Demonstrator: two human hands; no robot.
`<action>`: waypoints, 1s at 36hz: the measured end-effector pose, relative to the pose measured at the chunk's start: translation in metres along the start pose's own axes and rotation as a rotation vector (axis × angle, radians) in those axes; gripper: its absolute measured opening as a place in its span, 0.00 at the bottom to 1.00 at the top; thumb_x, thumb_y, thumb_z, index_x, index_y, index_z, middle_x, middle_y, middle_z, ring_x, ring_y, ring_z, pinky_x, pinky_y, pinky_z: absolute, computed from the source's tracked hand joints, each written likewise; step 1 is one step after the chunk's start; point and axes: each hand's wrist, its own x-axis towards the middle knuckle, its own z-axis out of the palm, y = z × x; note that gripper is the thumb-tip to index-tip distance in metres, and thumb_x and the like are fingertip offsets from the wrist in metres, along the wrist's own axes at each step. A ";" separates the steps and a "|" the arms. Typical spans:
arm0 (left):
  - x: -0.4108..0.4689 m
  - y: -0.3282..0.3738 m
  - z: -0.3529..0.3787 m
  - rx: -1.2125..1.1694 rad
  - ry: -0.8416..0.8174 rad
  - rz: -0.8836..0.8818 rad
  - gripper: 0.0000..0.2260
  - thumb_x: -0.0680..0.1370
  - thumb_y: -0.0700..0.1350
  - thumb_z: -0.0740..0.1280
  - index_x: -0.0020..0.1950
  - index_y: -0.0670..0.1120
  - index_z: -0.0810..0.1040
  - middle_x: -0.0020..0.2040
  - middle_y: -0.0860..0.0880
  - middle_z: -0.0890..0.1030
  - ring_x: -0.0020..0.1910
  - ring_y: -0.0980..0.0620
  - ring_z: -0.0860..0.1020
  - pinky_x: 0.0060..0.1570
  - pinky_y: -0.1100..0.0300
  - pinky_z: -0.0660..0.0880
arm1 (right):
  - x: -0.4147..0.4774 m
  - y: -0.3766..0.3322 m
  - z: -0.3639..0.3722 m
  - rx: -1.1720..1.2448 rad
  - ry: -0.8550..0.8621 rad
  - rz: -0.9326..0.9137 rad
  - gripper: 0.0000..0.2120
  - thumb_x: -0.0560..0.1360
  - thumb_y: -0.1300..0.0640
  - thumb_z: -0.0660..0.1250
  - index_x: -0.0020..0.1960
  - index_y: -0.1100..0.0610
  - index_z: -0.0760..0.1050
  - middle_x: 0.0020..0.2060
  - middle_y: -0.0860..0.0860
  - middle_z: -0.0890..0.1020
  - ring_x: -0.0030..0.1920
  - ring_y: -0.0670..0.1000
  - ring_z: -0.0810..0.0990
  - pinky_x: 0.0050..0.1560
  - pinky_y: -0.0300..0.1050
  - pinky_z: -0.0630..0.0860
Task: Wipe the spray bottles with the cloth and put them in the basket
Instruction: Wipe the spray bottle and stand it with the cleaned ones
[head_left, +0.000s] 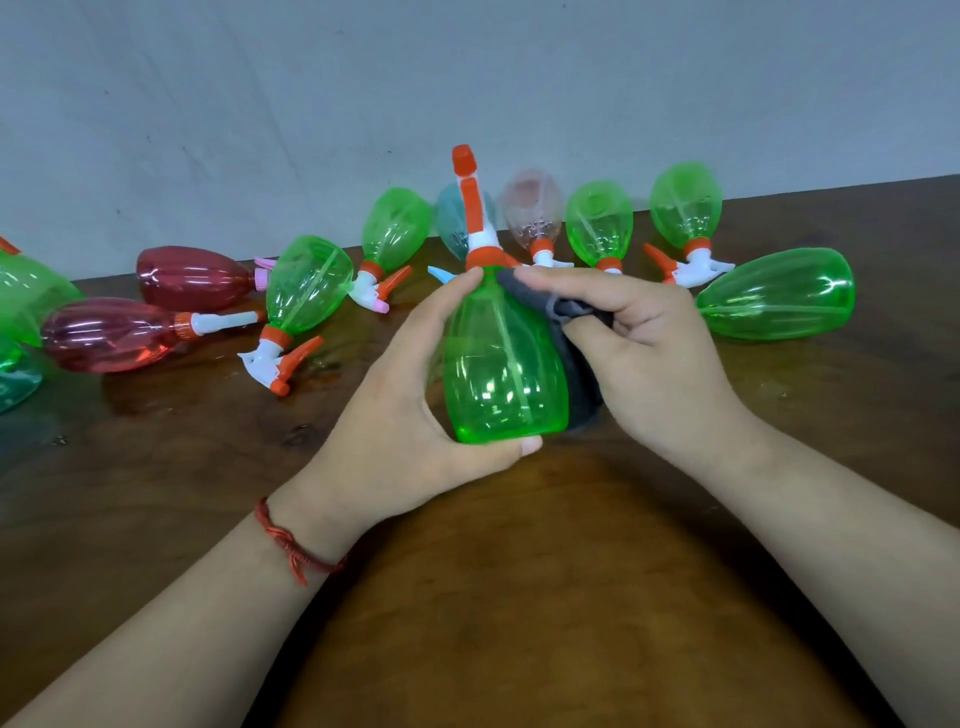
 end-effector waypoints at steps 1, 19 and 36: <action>0.000 0.000 0.001 -0.017 0.022 -0.010 0.51 0.69 0.46 0.86 0.85 0.50 0.61 0.80 0.53 0.70 0.80 0.47 0.70 0.78 0.43 0.70 | 0.000 0.001 0.000 -0.014 -0.006 -0.016 0.24 0.80 0.75 0.62 0.64 0.53 0.83 0.61 0.45 0.86 0.68 0.44 0.81 0.73 0.48 0.75; 0.011 -0.024 -0.009 -0.111 0.351 -0.257 0.49 0.65 0.58 0.87 0.81 0.58 0.66 0.75 0.54 0.78 0.73 0.52 0.78 0.74 0.44 0.74 | -0.011 0.005 0.006 -0.293 -0.179 -0.227 0.28 0.74 0.77 0.60 0.66 0.57 0.84 0.69 0.48 0.81 0.72 0.43 0.76 0.75 0.45 0.72; -0.001 0.001 0.002 0.092 -0.027 0.006 0.52 0.68 0.49 0.87 0.86 0.52 0.61 0.77 0.52 0.72 0.77 0.49 0.73 0.76 0.48 0.73 | 0.003 0.004 -0.001 0.114 -0.019 0.109 0.25 0.81 0.75 0.60 0.64 0.51 0.84 0.59 0.45 0.87 0.64 0.44 0.83 0.68 0.44 0.77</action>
